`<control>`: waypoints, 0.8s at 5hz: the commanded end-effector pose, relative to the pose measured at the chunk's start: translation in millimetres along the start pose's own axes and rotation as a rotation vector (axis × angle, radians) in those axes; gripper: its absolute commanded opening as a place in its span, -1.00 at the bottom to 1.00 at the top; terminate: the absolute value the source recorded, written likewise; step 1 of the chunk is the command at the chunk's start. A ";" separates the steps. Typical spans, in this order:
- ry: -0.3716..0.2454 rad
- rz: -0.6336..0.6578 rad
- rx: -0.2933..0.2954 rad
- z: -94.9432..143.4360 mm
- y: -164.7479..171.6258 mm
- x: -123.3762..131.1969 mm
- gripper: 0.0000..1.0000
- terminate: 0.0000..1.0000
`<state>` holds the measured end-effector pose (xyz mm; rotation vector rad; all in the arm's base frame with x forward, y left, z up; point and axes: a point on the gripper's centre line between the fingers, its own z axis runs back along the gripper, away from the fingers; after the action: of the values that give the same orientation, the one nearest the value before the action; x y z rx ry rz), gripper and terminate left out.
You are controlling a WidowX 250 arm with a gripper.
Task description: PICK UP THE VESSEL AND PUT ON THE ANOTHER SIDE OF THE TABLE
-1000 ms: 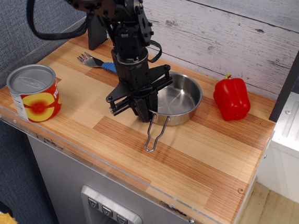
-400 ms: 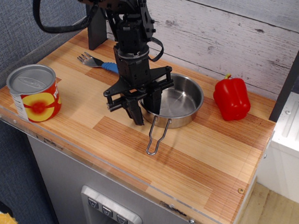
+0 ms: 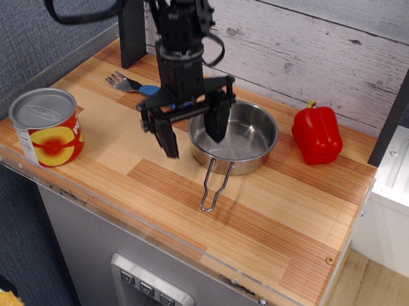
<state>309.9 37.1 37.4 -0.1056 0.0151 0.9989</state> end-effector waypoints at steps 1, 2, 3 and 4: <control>-0.119 -0.188 0.028 41.2 -22.9 9.5 1.00 -1.00; -0.184 -0.349 0.130 46.3 -18.7 11.4 1.00 -1.00; -0.159 -0.464 0.124 47.4 2.4 13.6 1.00 -1.00; -0.168 -0.589 0.145 61.8 28.8 7.2 1.00 -1.00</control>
<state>273.7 60.0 84.9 0.1066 -0.0417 0.3933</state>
